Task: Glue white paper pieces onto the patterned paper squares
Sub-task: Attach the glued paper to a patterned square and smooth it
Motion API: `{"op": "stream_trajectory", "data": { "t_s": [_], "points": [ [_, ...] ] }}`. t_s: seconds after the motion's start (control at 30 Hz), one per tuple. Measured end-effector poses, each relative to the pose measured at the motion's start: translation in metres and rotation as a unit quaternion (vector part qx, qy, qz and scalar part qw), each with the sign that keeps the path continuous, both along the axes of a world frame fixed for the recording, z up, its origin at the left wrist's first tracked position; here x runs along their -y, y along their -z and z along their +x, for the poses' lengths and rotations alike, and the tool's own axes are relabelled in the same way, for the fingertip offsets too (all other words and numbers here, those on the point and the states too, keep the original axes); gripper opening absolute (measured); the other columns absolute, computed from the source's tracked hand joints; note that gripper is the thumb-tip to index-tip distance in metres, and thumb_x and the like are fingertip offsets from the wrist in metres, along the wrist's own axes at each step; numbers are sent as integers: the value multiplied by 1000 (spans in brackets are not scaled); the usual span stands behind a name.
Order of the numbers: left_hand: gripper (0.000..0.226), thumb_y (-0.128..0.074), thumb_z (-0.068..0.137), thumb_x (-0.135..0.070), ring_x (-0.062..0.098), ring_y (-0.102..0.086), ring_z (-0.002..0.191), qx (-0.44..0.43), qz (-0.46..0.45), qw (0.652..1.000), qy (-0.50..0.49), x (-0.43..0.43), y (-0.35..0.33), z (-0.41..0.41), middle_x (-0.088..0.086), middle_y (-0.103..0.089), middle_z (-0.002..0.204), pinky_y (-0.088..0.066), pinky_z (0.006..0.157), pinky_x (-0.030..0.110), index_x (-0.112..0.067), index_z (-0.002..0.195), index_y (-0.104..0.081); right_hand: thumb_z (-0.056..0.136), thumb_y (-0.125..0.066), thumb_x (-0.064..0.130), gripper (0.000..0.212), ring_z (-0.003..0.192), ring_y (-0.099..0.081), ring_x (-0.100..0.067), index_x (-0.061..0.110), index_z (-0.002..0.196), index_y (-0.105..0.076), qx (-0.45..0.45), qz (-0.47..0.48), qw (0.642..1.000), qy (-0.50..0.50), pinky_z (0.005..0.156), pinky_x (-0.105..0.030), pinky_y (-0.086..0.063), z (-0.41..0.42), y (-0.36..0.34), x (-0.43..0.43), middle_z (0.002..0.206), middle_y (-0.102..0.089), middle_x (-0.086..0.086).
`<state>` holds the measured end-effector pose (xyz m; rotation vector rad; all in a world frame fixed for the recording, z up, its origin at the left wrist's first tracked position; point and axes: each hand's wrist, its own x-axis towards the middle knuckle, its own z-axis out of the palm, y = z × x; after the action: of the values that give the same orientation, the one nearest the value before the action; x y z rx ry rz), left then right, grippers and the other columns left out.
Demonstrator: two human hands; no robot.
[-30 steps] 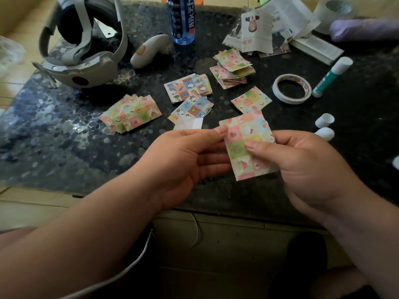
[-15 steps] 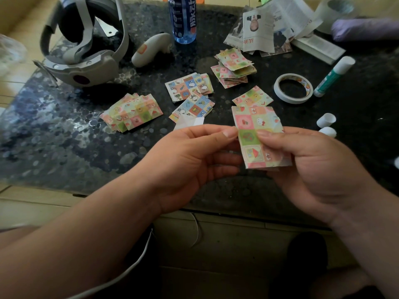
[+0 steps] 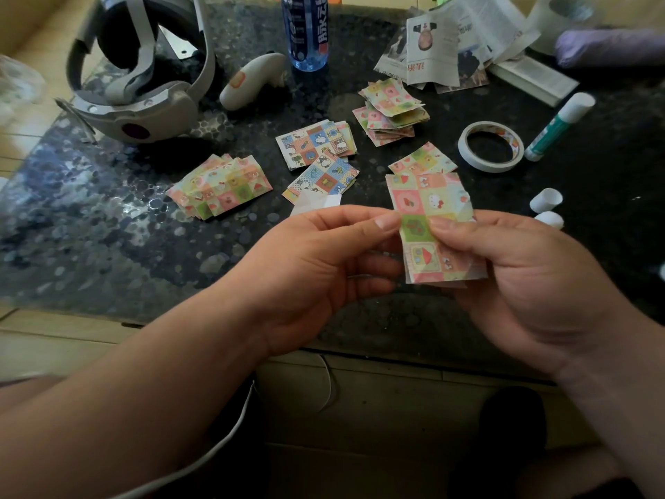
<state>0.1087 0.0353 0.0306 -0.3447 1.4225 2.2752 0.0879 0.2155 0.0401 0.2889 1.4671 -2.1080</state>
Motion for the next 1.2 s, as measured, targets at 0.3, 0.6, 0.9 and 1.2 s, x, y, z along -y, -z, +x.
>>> {"op": "stream_trajectory", "data": {
  "t_s": [0.3,0.6,0.9,1.2],
  "points": [
    [13,-71,74,-17,22,-70,70,-5,-7,1000,-9,1,0,0,17,-75,85,-58,67,31,-9,81,-77,78,-63,13,39,94,-77,-28,-7,110,-71,-26,11,1000,5,72,-29,-62,2,4,-1,102,-78,-20],
    [11,-74,80,-15,21,-63,63,-27,-124,991,-41,-1,1,1,13,-70,70,-55,60,33,-7,72,-77,97,-62,9,18,97,-77,-26,6,104,-78,-137,163,977,-23,89,-46,-58,4,16,-4,100,-80,-11],
    [15,-74,79,-20,19,-62,63,-28,-137,989,-49,-3,3,0,14,-71,74,-53,58,30,-5,79,-72,98,-65,17,15,94,-77,-15,20,100,-80,-219,236,944,-67,86,-43,-61,6,17,-3,96,-81,3],
    [18,-63,96,-17,16,-63,61,-28,-142,988,-49,-6,5,-2,11,-72,74,-53,56,26,-5,85,-71,97,-64,17,16,93,-77,-13,20,102,-79,-216,227,947,-75,84,-39,-62,6,16,-4,95,-80,5]
  ]
}}
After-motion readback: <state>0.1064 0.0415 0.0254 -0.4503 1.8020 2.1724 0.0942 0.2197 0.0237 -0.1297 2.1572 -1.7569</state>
